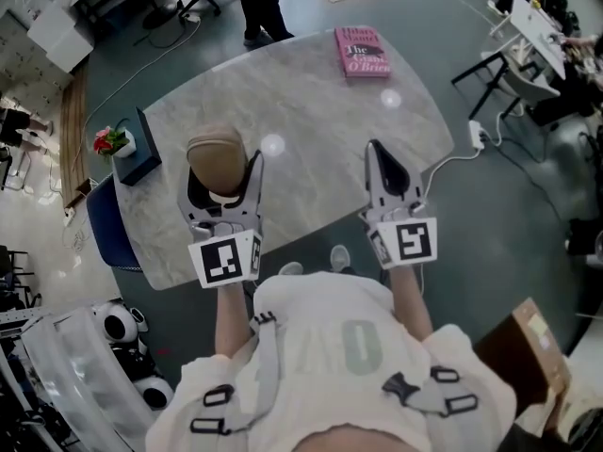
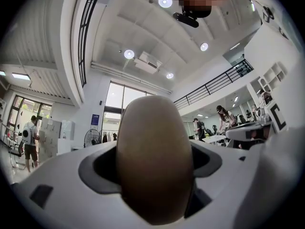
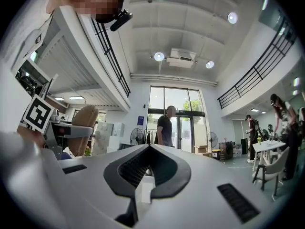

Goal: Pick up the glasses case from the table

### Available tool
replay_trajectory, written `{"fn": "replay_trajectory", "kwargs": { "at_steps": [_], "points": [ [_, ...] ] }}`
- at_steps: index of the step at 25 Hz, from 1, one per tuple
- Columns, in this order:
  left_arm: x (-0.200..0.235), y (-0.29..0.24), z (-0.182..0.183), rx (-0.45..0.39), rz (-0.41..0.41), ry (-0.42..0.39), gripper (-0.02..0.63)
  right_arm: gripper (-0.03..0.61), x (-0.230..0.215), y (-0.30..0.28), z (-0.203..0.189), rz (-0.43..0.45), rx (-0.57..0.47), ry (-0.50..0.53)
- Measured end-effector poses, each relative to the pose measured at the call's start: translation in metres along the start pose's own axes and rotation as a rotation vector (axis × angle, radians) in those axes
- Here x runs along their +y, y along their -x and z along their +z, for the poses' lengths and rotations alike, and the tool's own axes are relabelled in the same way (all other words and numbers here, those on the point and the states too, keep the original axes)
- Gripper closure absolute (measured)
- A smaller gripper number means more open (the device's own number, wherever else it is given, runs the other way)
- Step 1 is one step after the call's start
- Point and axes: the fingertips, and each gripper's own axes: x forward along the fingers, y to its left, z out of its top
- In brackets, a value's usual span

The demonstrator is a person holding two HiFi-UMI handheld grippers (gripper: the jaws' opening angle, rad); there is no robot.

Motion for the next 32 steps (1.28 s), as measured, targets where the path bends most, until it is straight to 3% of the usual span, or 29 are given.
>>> {"fn": "replay_trajectory", "kwargs": {
  "at_steps": [9,32],
  "points": [
    [0.001,0.003,0.009,-0.023,0.031,0.042,0.212,0.578,0.003,0.000,-0.001,0.011,0.006,0.015],
    [0.005,0.004,0.005,-0.015,0.038,0.025,0.212,0.578,0.002,0.001,-0.010,0.013,0.038,0.014]
  ]
}}
